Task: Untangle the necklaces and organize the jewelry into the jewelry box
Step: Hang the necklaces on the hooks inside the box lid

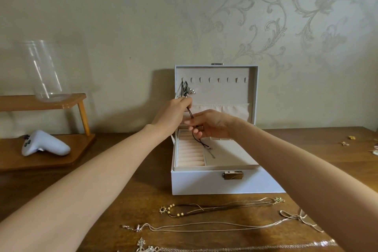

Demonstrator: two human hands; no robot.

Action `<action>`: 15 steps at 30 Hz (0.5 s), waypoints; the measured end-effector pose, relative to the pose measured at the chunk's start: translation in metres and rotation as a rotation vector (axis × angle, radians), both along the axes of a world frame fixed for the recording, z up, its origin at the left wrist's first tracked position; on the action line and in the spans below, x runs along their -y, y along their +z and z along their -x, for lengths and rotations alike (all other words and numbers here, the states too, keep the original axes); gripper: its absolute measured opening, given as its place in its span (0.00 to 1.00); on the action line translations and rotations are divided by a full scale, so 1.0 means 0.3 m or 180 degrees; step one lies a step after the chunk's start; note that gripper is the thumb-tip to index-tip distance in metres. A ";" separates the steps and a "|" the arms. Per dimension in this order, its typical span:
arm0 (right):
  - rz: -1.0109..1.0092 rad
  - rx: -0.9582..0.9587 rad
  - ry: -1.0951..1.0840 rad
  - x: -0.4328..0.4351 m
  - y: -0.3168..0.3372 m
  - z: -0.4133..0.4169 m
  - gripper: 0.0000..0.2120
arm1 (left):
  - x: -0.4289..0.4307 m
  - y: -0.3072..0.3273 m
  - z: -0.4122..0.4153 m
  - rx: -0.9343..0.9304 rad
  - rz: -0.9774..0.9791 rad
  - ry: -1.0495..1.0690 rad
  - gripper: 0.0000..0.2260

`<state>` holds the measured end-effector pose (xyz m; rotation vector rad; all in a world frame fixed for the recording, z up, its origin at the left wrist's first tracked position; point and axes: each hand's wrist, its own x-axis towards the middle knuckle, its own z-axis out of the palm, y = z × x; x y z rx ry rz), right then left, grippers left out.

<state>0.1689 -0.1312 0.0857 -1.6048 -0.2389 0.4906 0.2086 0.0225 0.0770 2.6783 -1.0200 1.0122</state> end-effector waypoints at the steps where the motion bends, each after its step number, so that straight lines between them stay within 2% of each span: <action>1: 0.0024 0.0033 -0.0063 0.012 0.001 -0.002 0.04 | -0.007 -0.009 -0.022 0.0047 0.0052 0.0098 0.10; 3: 0.0027 0.0180 -0.0252 0.037 0.006 -0.005 0.04 | -0.012 -0.025 -0.043 0.0108 0.0175 0.0254 0.09; 5: 0.0039 0.0492 -0.0651 0.064 0.012 -0.013 0.04 | 0.000 -0.026 -0.018 0.0086 0.0598 0.0071 0.04; 6: 0.0211 0.0766 -0.0930 0.077 0.015 -0.019 0.05 | 0.005 -0.024 -0.011 0.0259 0.0567 0.0011 0.04; 8: 0.1048 0.1495 -0.1455 0.100 0.021 -0.038 0.07 | 0.020 -0.017 0.002 0.0325 0.0544 0.0013 0.06; 10: 0.2466 0.2436 -0.1867 0.114 0.031 -0.057 0.06 | 0.041 -0.012 0.014 0.0279 0.0466 0.0057 0.09; 12: 0.3654 0.3212 -0.1912 0.117 0.051 -0.075 0.07 | 0.059 -0.014 0.015 0.0252 0.0278 0.0134 0.12; 13: 0.3916 0.3392 -0.1869 0.118 0.065 -0.079 0.08 | 0.066 -0.015 0.009 0.0323 0.0258 0.0166 0.12; 15: 0.3986 0.3357 -0.2002 0.123 0.093 -0.089 0.09 | 0.069 -0.007 0.011 0.0484 0.0234 0.0308 0.12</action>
